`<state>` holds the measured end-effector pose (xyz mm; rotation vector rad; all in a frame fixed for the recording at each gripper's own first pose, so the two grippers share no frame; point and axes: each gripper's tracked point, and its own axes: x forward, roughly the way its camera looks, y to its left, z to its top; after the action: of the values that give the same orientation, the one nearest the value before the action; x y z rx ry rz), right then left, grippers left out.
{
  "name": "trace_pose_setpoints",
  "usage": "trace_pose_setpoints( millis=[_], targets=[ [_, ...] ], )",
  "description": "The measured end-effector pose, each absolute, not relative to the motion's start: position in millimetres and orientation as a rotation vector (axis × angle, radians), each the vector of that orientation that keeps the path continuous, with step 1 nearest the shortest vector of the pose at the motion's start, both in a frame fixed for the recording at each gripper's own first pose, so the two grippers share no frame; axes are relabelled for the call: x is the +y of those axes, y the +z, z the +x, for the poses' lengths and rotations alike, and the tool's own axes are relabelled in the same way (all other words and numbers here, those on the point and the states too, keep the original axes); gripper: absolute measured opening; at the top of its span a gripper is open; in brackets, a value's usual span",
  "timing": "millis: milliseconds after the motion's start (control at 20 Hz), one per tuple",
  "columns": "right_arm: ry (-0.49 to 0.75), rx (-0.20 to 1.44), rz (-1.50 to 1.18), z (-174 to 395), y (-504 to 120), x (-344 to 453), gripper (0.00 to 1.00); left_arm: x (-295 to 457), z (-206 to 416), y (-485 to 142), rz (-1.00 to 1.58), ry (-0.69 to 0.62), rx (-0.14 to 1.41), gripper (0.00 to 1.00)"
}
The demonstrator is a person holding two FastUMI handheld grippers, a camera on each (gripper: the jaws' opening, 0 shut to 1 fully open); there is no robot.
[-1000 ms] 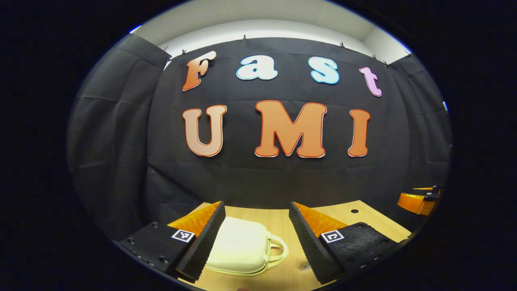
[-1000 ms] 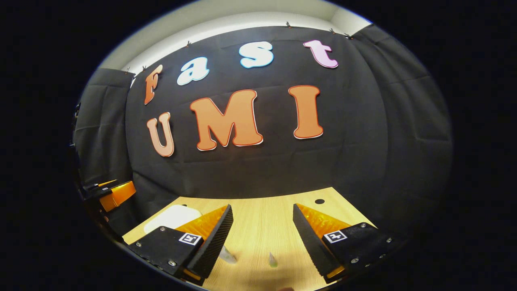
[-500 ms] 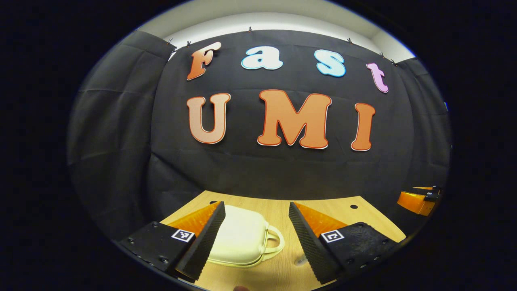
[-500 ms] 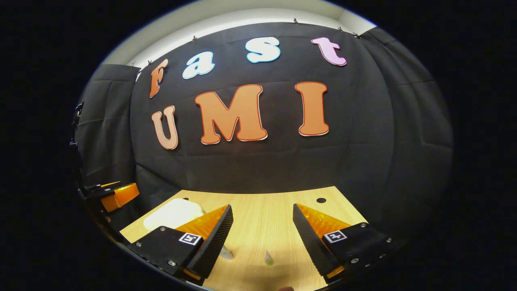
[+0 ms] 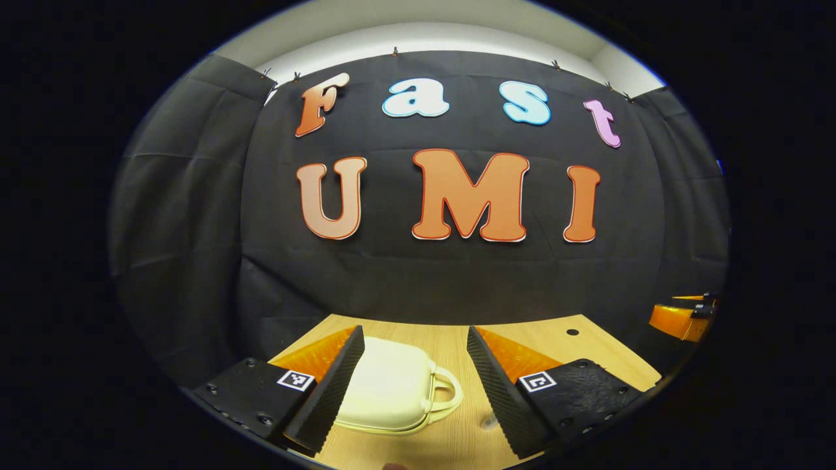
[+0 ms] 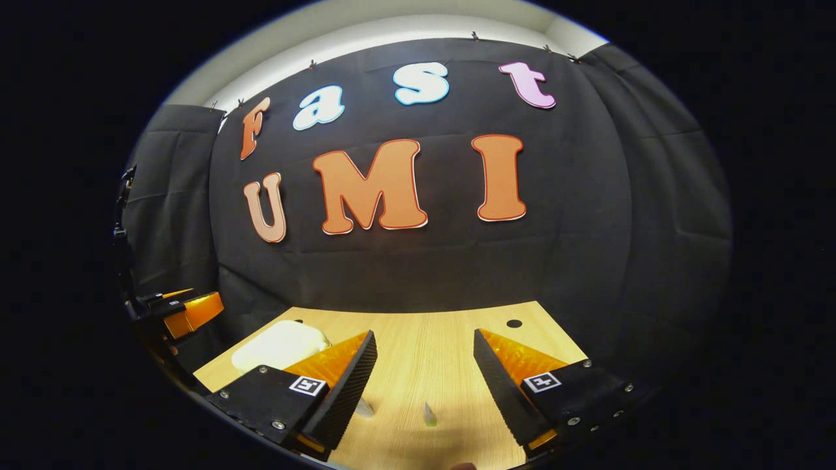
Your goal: First open the suitcase, pack the skin care products into it, and then close the suitcase.
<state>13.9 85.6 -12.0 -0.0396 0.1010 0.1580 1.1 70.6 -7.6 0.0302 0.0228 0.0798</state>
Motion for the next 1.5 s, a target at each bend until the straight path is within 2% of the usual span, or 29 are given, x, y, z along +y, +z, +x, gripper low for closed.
trace_pose_setpoints(
  millis=[250, 550, 1100, 1500],
  targets=[
    [0.139, 0.116, -0.048, 17, -20, 80, 0.94, 70, 11, -21, 0.113, 0.074, 0.054, 0.98],
    [0.104, 0.147, -0.032, 21, -33, 71, 0.94, 61, 22, -46, 0.373, 0.053, 0.082, 0.98],
    [-0.015, 0.272, 0.004, 23, -75, 31, 0.95, 8, 42, -158, 0.752, -0.189, 0.240, 0.98],
    [-0.084, 0.332, 0.000, 20, -92, -1, 0.95, 3, 72, -220, 1.025, -0.245, 0.315, 0.98]
  ],
)
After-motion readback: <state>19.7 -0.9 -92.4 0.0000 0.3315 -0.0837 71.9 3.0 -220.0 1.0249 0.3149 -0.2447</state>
